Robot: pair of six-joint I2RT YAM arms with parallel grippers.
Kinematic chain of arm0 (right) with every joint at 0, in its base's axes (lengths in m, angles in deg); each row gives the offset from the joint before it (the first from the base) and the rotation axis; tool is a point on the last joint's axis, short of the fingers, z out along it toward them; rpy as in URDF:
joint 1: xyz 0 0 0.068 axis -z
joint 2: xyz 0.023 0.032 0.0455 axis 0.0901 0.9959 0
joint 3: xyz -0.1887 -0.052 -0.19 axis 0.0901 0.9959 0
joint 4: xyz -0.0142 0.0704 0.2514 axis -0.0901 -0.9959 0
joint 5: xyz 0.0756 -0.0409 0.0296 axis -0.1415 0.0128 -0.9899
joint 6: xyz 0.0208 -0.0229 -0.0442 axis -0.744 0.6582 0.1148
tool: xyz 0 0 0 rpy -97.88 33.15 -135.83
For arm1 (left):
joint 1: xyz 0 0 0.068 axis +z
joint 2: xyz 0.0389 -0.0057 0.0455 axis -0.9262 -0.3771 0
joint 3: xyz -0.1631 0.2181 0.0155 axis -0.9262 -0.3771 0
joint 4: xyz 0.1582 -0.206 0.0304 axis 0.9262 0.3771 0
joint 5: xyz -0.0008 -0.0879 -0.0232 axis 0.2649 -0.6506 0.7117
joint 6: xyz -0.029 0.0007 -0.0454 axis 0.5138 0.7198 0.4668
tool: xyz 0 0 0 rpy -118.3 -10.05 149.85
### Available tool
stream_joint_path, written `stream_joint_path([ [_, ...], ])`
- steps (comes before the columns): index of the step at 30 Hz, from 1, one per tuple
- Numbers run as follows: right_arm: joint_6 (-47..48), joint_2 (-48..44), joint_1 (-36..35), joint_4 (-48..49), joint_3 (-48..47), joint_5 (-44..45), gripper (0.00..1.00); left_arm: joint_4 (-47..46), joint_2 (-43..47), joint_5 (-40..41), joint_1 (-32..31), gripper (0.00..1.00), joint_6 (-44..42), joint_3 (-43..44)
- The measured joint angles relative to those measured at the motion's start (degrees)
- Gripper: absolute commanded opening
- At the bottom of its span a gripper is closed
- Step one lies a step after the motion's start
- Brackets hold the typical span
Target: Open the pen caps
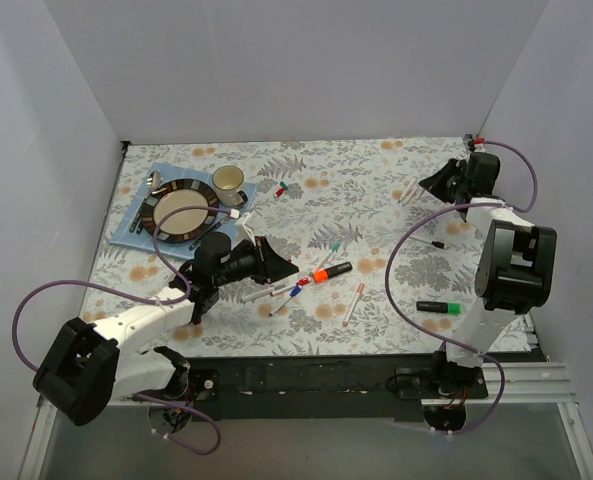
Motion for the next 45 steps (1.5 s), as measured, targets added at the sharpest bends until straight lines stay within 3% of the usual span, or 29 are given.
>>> stream_joint_path([
  [12, 3.04, 15.67, 0.35, -8.66, -11.89, 0.76, 0.13, 0.35, -0.52, -0.22, 2.54, 0.0, -0.39, -0.2],
  [14, 3.3, 16.59, 0.44, -9.49, -12.72, 0.76, 0.16, 0.33, -0.55, -0.24, 2.78, 0.0, -0.39, -0.26],
  [19, 3.67, 18.34, 0.72, -10.49, -14.84, 0.31, 0.33, 0.15, -0.63, -0.24, 2.86, 0.0, -0.42, -0.31],
  [31, 3.17, 18.82, 2.14, -10.97, -15.54, -3.26, 0.41, 0.85, -4.17, 0.0, 3.04, 0.0, -0.83, 0.57],
  [36, 3.78, 14.78, 3.41, -9.2, -9.31, -10.05, 0.41, 4.7, -11.87, 3.02, 3.1, 0.0, -2.93, 8.39],
  [45, 12.26, -1.22, 3.48, -6.84, 6.67, -34.12, 0.41, 13.84, -34.56, 14.56, 5.35, 0.0, -8.44, 31.34],
])
